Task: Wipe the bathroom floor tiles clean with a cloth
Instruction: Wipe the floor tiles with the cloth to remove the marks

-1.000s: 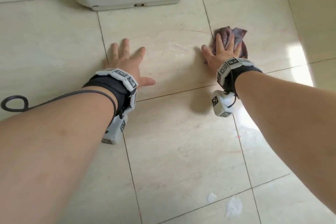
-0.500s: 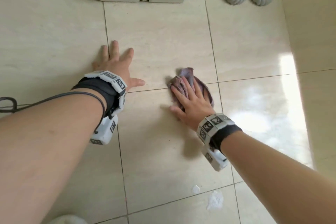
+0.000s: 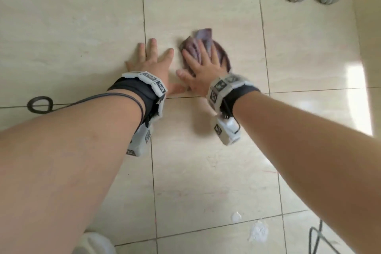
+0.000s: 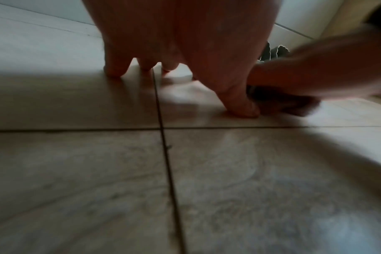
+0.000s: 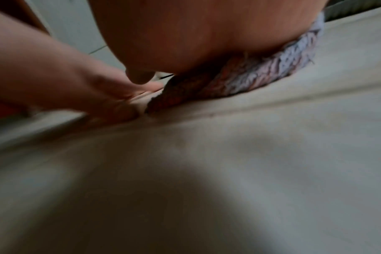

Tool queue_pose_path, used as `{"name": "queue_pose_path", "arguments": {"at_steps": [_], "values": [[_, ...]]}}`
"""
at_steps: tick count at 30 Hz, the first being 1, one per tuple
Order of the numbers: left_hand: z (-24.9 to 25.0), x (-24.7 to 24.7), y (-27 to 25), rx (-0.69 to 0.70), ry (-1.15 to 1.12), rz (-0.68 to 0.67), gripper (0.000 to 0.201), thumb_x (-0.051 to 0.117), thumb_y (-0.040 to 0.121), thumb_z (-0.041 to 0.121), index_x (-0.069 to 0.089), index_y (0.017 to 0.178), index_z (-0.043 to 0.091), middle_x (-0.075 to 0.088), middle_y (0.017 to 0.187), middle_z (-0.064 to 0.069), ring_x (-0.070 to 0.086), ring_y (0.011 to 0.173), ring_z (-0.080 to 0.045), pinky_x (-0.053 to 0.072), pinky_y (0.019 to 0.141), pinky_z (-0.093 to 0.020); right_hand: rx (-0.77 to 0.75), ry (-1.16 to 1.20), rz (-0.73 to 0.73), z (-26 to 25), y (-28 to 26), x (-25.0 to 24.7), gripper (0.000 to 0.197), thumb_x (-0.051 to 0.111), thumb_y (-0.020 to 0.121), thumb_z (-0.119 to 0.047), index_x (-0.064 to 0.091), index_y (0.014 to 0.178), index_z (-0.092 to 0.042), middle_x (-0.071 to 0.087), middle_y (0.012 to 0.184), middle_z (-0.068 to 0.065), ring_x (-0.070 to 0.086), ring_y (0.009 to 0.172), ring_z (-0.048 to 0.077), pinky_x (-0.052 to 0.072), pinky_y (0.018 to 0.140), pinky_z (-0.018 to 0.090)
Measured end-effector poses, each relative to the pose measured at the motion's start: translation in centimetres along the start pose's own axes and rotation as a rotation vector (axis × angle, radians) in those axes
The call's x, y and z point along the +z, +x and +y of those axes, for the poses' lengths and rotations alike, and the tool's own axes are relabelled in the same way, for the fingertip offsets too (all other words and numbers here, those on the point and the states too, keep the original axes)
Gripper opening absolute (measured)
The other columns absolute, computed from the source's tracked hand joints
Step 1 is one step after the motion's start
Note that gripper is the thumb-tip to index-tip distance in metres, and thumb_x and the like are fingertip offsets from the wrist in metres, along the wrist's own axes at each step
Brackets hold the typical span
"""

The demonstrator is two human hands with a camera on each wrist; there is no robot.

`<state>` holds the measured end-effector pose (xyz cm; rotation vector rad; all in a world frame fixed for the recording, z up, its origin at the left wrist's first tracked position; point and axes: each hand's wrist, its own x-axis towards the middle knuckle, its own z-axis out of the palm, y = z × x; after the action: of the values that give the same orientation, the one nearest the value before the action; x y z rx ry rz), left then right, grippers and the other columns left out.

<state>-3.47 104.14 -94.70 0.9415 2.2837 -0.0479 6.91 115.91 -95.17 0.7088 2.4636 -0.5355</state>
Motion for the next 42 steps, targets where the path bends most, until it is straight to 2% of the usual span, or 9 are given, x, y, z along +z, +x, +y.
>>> {"name": "queue_pose_path", "arguments": {"at_steps": [3, 7, 12, 17, 24, 28, 31, 37, 42], "values": [[-1.0, 0.0, -1.0, 0.004, 0.048, -0.043, 0.111, 0.068, 0.075, 0.068, -0.003, 0.155, 0.037, -0.025, 0.161, -0.002, -0.019, 0.148, -0.030, 0.011, 0.116, -0.063, -0.099, -0.116, -0.057, 1.8, -6.5, 3.2, 0.067, 0.016, 0.092, -0.071, -0.010, 0.149, -0.048, -0.025, 0.157, -0.015, -0.025, 0.146, 0.020, -0.001, 0.117, 0.050], [-1.6, -0.1, -2.2, -0.008, 0.061, -0.087, 0.115, 0.070, 0.075, 0.065, -0.007, 0.154, 0.036, -0.029, 0.159, -0.003, -0.022, 0.147, -0.031, 0.010, 0.115, -0.064, 0.033, -0.168, -0.111, 7.6, -10.1, 4.0, 0.065, 0.010, 0.090, -0.071, -0.016, 0.147, -0.051, -0.034, 0.149, -0.016, -0.030, 0.140, 0.015, -0.001, 0.119, 0.057], [-1.8, 0.2, -2.4, -0.006, 0.043, -0.077, 0.116, 0.070, 0.073, 0.068, -0.007, 0.154, 0.037, -0.030, 0.159, -0.002, -0.022, 0.147, -0.030, 0.008, 0.115, -0.064, 0.274, 0.030, 0.021, 7.4, -4.3, 0.6, 0.070, 0.023, 0.093, -0.070, -0.005, 0.151, -0.046, -0.024, 0.159, -0.011, -0.021, 0.147, 0.024, -0.002, 0.117, 0.058], [-1.9, 0.8, -2.6, -0.017, -0.003, -0.067, 0.111, 0.068, 0.075, 0.067, -0.003, 0.154, 0.037, -0.029, 0.159, -0.003, -0.023, 0.147, -0.031, 0.006, 0.114, -0.065, 0.320, 0.097, 0.099, 2.7, 0.8, -1.6, 0.076, 0.029, 0.091, -0.072, -0.001, 0.154, -0.041, -0.019, 0.162, -0.004, -0.023, 0.146, 0.032, -0.006, 0.116, 0.055], [-4.0, 1.8, -4.0, 0.019, -0.004, -0.016, 0.102, 0.065, 0.080, 0.064, 0.001, 0.155, 0.037, -0.023, 0.161, -0.002, -0.019, 0.148, -0.030, 0.006, 0.117, -0.058, 0.221, 0.044, 0.068, -1.7, 3.3, -2.5, 0.074, 0.028, 0.091, -0.072, 0.001, 0.154, -0.042, -0.020, 0.161, -0.004, -0.023, 0.146, 0.032, -0.006, 0.115, 0.056], [-6.5, 1.9, -4.6, -0.012, -0.018, 0.015, 0.110, 0.065, 0.076, 0.070, -0.001, 0.156, 0.034, -0.022, 0.162, -0.001, -0.018, 0.149, -0.028, 0.002, 0.121, -0.048, 0.002, -0.007, 0.023, -5.7, 2.5, -0.2, 0.069, 0.025, 0.093, -0.071, 0.001, 0.152, -0.045, -0.020, 0.161, -0.007, -0.023, 0.146, 0.032, -0.006, 0.117, 0.055], [-8.2, 1.4, -4.8, -0.067, 0.005, -0.003, 0.113, 0.061, 0.072, 0.078, -0.004, 0.155, 0.036, -0.024, 0.161, -0.001, -0.018, 0.149, -0.027, 0.002, 0.121, -0.049, -0.156, -0.095, -0.056, -6.9, -1.1, 2.6, 0.064, 0.020, 0.095, -0.069, -0.003, 0.151, -0.048, -0.021, 0.161, -0.008, -0.023, 0.146, 0.029, -0.003, 0.115, 0.058], [-8.2, 1.1, -5.1, -0.140, 0.011, -0.020, 0.105, 0.061, 0.079, 0.071, -0.004, 0.155, 0.039, -0.026, 0.160, -0.001, -0.020, 0.148, -0.030, 0.005, 0.120, -0.056, -0.156, -0.220, -0.145, 0.3, -11.7, 7.1, 0.061, 0.017, 0.095, -0.066, -0.007, 0.149, -0.051, -0.022, 0.159, -0.013, -0.021, 0.147, 0.019, 0.000, 0.118, 0.050], [-5.2, 1.4, -4.6, -0.215, -0.083, 0.013, 0.097, 0.061, 0.079, 0.072, 0.002, 0.151, 0.044, -0.027, 0.159, -0.005, -0.022, 0.146, -0.038, 0.007, 0.112, -0.067, 0.122, -0.082, -0.052, 6.3, -8.6, 3.8, 0.064, 0.019, 0.094, -0.069, -0.009, 0.149, -0.051, -0.024, 0.159, -0.013, -0.022, 0.147, 0.022, 0.000, 0.118, 0.055]]}}
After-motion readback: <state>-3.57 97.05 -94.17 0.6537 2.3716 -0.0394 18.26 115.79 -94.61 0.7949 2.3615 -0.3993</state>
